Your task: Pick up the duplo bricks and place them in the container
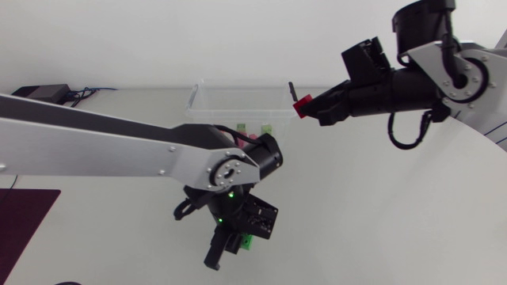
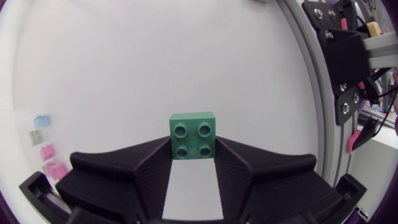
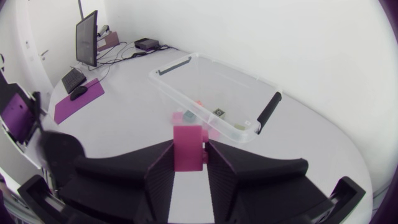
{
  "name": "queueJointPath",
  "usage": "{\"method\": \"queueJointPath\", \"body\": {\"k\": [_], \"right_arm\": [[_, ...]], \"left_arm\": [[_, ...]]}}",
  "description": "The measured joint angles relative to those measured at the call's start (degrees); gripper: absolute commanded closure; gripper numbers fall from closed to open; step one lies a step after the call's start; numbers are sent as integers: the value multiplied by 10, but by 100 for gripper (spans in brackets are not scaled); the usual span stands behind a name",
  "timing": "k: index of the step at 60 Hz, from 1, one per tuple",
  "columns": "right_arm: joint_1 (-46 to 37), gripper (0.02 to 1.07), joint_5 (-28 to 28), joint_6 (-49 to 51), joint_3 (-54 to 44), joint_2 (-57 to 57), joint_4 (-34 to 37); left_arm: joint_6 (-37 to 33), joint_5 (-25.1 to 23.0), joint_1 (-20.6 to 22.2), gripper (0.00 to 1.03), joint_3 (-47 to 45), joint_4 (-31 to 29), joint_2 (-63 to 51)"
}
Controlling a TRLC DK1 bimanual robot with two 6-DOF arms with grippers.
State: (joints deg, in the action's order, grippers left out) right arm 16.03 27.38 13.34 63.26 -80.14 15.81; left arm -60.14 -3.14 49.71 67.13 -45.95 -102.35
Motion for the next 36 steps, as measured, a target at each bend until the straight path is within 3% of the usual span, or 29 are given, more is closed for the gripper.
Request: {"method": "queueJointPath", "body": {"k": [16,30,32,36], "right_arm": [[46,93,-62,-52,125,-158,-65],[63,86,-110,-68,252,-285,-66],[64,81,-113,-69,267,-300,-63],[68,52,-134,-70,297,-330,-51]], "left_arm": [[32,-75,-96,101,-38,27,178],[109,-98,-181,100,-38,191,216],[120,-99,-186,101,-38,210,216],[149,-99,-198,101,-38,252,216]]}}
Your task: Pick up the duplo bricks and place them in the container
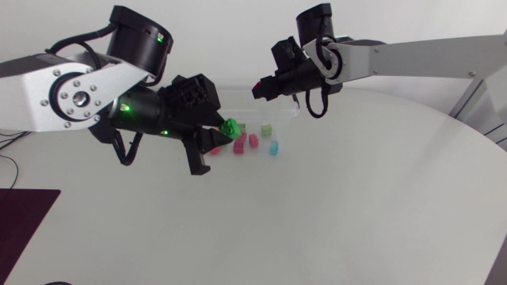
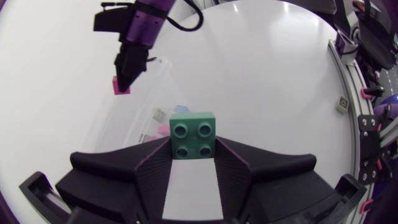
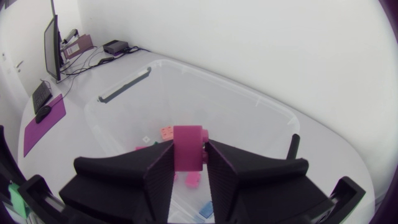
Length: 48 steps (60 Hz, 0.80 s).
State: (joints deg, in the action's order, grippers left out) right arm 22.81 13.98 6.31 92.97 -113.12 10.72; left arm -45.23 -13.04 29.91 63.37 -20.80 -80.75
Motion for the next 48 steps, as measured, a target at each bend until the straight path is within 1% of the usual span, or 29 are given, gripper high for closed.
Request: {"method": "queueJointPath", "body": {"k": [2,3,5,14,16,20,29,43,44,46,47,48], "right_arm": [[2,22,-8,-2,9,-10,6],[3,12,-12,-2,15,-16,17],[4,7,-19,-3,18,-18,26],[3,7,-25,-4,17,-9,37],[3,7,-25,-4,8,4,37],[1,7,-27,-4,-26,43,36],[-1,7,-27,-4,-105,131,24],[-8,7,-27,-6,-254,264,25],[-8,7,-28,-6,-264,273,29],[-7,7,-28,-8,-285,298,42],[-7,7,-28,-8,-294,308,49],[-7,7,-28,-8,-300,316,53]], "left_arm": [[11,0,-5,100,0,13,-1],[23,0,-11,100,1,23,-5],[35,1,-15,101,7,31,-12],[101,14,-60,100,63,78,-76],[120,18,-72,100,79,96,-94],[147,28,-85,100,113,105,-126],[194,33,-91,100,174,110,-184],[246,62,-92,99,254,115,-281],[249,63,-92,98,259,115,-287],[257,66,-93,92,275,115,-303],[258,67,-94,81,280,115,-308],[261,68,-95,79,284,115,-311]]}}
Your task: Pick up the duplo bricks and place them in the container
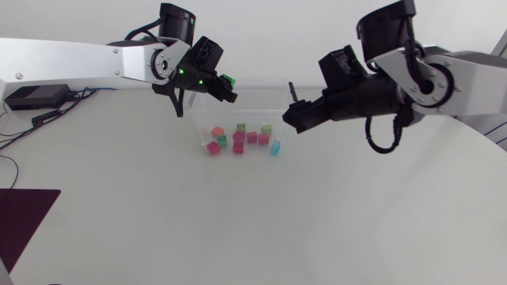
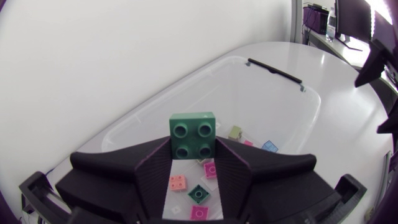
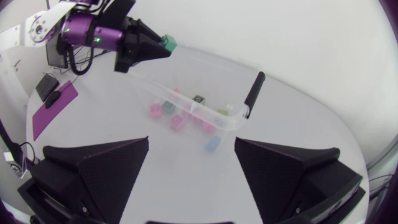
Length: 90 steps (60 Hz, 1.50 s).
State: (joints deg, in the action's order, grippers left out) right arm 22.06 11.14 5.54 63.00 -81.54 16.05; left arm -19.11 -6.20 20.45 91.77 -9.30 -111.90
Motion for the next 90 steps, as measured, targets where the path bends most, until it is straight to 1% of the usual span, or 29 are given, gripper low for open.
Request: {"method": "queueJointPath", "body": {"k": [1,3,4,5,6,7,8,9,16,20,24,28,31,35,42,48,56,65,75,80,85,90], "right_arm": [[0,7,0,0,-10,13,8],[1,7,0,0,-21,30,23],[3,7,0,0,-27,39,34],[3,7,-1,0,-31,46,41],[5,7,0,0,-40,60,56],[6,7,0,0,-45,67,63],[8,7,0,0,-51,76,75],[11,7,0,0,-58,87,90],[27,7,0,9,-99,135,152],[44,7,0,23,-123,160,201],[78,7,-1,39,-159,186,256],[120,7,-1,49,-193,203,297],[142,7,-1,52,-209,207,313],[177,7,-1,63,-240,209,325],[189,7,-1,85,-257,202,352],[214,7,-1,96,-257,168,357],[257,7,-15,97,-257,70,350],[287,7,-39,97,-257,18,331],[295,9,-57,97,-254,-15,302],[283,9,-65,106,-249,-22,300],[236,9,-71,128,-231,-34,291],[180,9,-108,149,-210,-36,268]], "left_arm": [[3,2,-1,67,7,0,-6],[9,7,-2,55,15,0,-14],[13,8,-4,54,20,0,-18],[14,10,-5,42,25,0,-22],[19,16,-5,36,30,0,-26],[22,19,-5,13,33,0,-28],[25,21,-6,2,35,0,-31],[28,23,-7,3,41,-2,-35],[31,24,-8,3,62,-15,-44],[31,24,-8,3,69,-35,-44],[31,24,-8,3,73,-61,-44],[31,25,-8,3,73,-86,-42],[30,25,-7,3,70,-95,-37],[26,26,-7,3,40,-108,-5],[11,26,-4,3,-14,-127,67],[-10,27,0,3,-64,-145,138],[-30,27,1,3,-132,-177,231],[-39,27,-1,3,-179,-182,289],[-41,27,-2,3,-217,-183,327],[-41,27,-2,3,-233,-183,340],[-41,27,-2,3,-240,-183,346],[-41,27,-2,3,-245,-183,351]]}}
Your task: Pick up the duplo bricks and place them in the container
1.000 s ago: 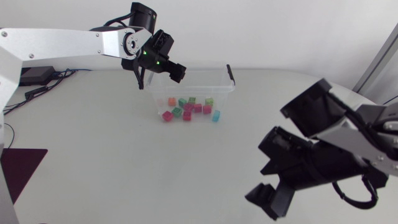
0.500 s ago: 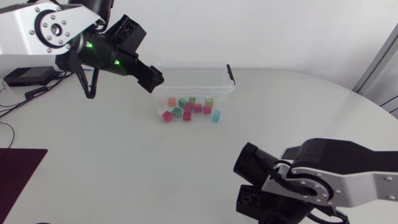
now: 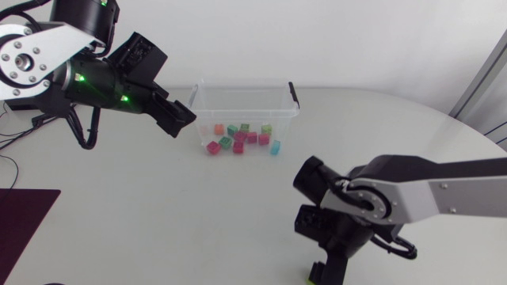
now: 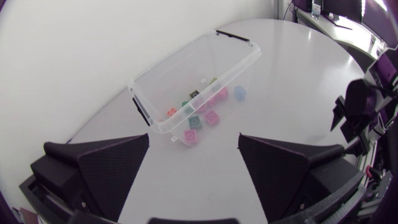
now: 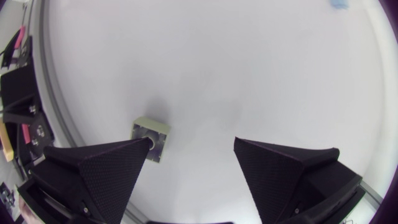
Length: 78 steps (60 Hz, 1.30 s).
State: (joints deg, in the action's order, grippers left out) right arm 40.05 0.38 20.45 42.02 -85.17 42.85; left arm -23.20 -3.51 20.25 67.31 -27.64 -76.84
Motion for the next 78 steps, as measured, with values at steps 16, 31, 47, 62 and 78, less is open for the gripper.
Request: {"method": "queueJointPath", "body": {"k": [16,31,47,62,78], "right_arm": [[-29,8,-2,8,43,54,20],[-3,9,4,-106,37,-1,15],[-4,30,5,-144,-5,-42,-40],[-4,96,7,-145,-9,-41,-43],[-12,96,7,-143,45,13,43]], "left_arm": [[-5,0,0,3,-2,-4,15],[-6,0,0,3,-19,-10,23],[38,97,6,3,-107,42,98],[53,191,5,3,-206,82,214],[109,197,-69,3,-312,118,375]]}}
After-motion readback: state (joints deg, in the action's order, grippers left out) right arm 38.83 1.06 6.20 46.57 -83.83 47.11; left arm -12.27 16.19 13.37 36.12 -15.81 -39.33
